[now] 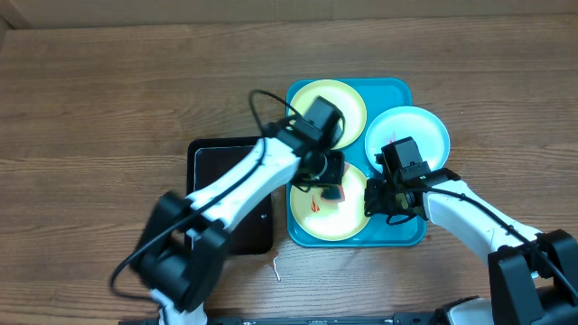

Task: Clean dirty plates on tray and stack at the side
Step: 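Scrub the lower yellow plate with the sponge in the left gripper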

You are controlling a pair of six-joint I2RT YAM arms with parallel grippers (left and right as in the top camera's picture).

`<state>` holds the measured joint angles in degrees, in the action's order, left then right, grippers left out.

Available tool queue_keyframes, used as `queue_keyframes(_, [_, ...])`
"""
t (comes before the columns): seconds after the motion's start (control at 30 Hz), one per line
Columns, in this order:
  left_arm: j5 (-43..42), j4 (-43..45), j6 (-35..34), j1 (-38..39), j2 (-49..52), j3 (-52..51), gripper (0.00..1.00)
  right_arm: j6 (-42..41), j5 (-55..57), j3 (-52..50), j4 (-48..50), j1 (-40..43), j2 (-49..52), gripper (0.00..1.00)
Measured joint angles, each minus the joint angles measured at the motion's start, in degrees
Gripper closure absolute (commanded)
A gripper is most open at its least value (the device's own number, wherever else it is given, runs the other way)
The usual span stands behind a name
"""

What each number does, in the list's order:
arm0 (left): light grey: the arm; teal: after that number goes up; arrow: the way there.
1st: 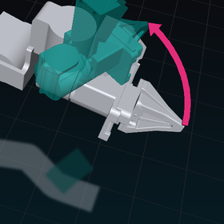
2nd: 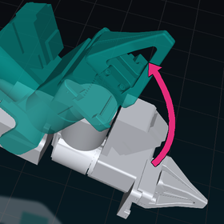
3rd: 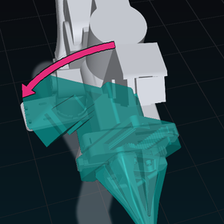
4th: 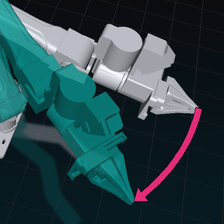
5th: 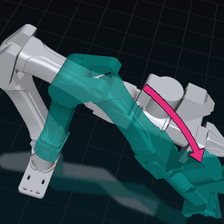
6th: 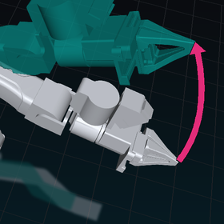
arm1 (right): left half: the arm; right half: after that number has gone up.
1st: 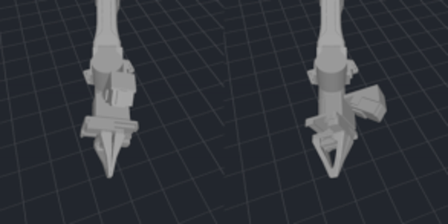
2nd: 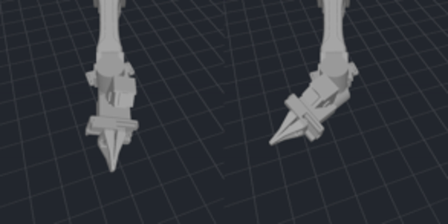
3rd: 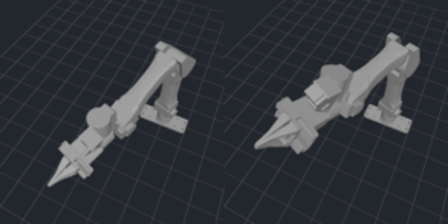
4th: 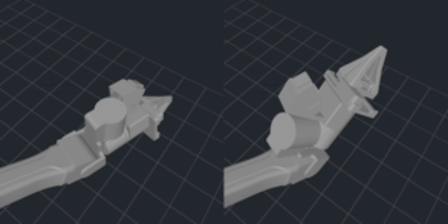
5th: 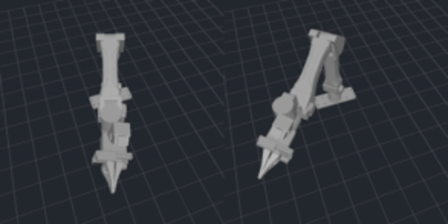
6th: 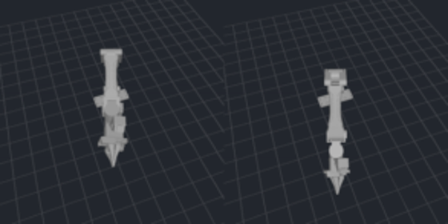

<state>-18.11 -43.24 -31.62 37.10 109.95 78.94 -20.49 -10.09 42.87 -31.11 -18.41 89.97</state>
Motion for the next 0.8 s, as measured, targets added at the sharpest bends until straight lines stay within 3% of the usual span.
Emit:
queue_keyframes(0.3, [-1.36,-4.13,-4.83,-0.48,5.62,0.22,0.96,-0.04,0.0,0.09,-0.22,0.0,0.0,0.96])
queue_keyframes(0.5, [5.64,-12.59,-5.95,-0.87,5.62,1.88,0.96,-0.09,0.02,0.09,-0.2,0.0,0.04,0.96])
queue_keyframes(0.8, [12.57,-12.39,-5.49,-1.14,5.62,2.56,0.96,-0.09,0.02,0.11,-0.44,0.0,0.04,0.96])
